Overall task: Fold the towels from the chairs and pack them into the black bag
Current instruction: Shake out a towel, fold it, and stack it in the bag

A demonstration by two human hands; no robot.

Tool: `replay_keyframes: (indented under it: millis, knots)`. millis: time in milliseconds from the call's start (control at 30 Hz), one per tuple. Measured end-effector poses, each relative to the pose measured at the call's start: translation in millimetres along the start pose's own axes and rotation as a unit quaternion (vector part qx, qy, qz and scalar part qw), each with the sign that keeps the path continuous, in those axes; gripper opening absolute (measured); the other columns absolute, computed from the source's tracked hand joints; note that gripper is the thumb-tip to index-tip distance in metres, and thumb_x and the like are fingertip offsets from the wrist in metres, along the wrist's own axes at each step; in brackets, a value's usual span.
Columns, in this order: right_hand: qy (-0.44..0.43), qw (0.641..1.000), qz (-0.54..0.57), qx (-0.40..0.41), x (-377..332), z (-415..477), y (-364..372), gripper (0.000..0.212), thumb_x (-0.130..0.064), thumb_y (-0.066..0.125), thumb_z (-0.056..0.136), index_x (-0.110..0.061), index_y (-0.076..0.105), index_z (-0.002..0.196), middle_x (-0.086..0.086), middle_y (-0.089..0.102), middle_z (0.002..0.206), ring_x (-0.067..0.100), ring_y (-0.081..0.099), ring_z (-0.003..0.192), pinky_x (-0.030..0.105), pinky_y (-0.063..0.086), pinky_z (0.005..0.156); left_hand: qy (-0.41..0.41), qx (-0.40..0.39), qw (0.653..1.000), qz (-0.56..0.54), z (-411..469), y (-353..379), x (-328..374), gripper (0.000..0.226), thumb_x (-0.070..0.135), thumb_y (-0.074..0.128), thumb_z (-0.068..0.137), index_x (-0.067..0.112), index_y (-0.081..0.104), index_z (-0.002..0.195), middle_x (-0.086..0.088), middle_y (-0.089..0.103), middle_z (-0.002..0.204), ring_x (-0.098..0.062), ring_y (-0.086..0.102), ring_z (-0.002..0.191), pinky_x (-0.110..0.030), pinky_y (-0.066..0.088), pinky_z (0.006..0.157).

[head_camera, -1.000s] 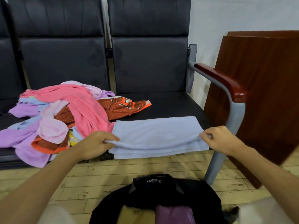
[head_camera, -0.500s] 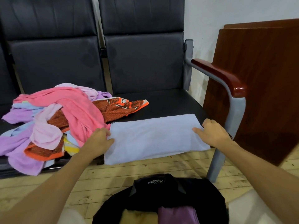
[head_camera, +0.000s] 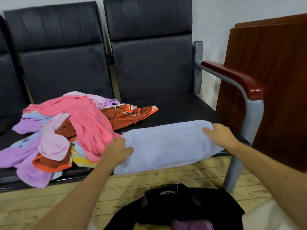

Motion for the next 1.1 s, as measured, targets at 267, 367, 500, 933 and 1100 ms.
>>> replay_keyframes:
  millis: [267, 367, 500, 933, 1100]
  knots:
    - [0.115, 0.959, 0.258, 0.035, 27.1, 6.4, -6.9, 0.034, -0.023, 0.053, 0.097, 0.003, 0.057, 0.118, 0.020, 0.061, 0.111, 0.037, 0.059, 0.099, 0.043, 0.050, 0.083, -0.049, -0.075, 0.995, -0.049, -10.6, 14.4, 13.1, 0.060, 0.048, 0.058, 0.089, 0.009, 0.047, 0.133, -0.009, 0.050, 0.138, -0.025, 0.050, 0.122, -0.031, 0.041, 0.098]
    - [0.149, 0.948, 0.282, -0.001, 30.9, 3.6, -0.2, 0.040, -0.012, 0.055, 0.096, 0.007, 0.046, 0.130, 0.025, 0.057, 0.119, 0.038, 0.059, 0.100, 0.043, 0.050, 0.083, -0.072, -0.029, 0.977, -0.199, -9.8, 6.3, 15.7, 0.045, 0.034, 0.064, 0.088, 0.006, 0.058, 0.123, -0.010, 0.060, 0.127, -0.028, 0.057, 0.114, -0.034, 0.045, 0.096]
    - [0.185, 0.923, 0.334, -0.040, 35.7, 1.3, 9.0, 0.050, -0.008, 0.061, 0.092, 0.002, 0.040, 0.137, 0.024, 0.057, 0.120, 0.039, 0.062, 0.098, 0.047, 0.055, 0.078, -0.151, -0.020, 0.883, -0.443, -16.8, 1.9, 11.2, 0.035, 0.019, 0.067, 0.087, 0.000, 0.061, 0.115, -0.019, 0.066, 0.114, -0.033, 0.064, 0.101, -0.045, 0.052, 0.091]
    - [0.139, 0.934, 0.320, -0.074, 16.2, 1.6, 22.6, 0.033, -0.032, 0.046, 0.100, -0.015, 0.050, 0.128, 0.012, 0.055, 0.116, 0.031, 0.054, 0.106, 0.046, 0.046, 0.096, -0.174, -0.047, 0.694, -0.697, -27.2, -10.4, 45.9, 0.020, 0.018, 0.043, 0.096, 0.007, 0.060, 0.099, -0.008, 0.068, 0.079, -0.021, 0.062, 0.069, -0.028, 0.051, 0.059]
    - [0.161, 0.912, 0.362, -0.105, 24.3, 1.9, 24.9, 0.034, -0.039, 0.048, 0.098, -0.013, 0.061, 0.115, 0.013, 0.066, 0.112, 0.031, 0.063, 0.097, 0.046, 0.051, 0.093, -0.127, -0.085, 0.707, -0.691, -24.0, -8.1, 108.0, 0.028, 0.017, 0.045, 0.095, 0.012, 0.051, 0.122, -0.007, 0.062, 0.113, -0.018, 0.061, 0.095, -0.032, 0.047, 0.071]
Point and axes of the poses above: each hand's wrist, its own z-axis towards the middle knuckle, its own y-axis out of the palm, x = y × z, the point moved 8 cm from there along z, towards the middle knuckle
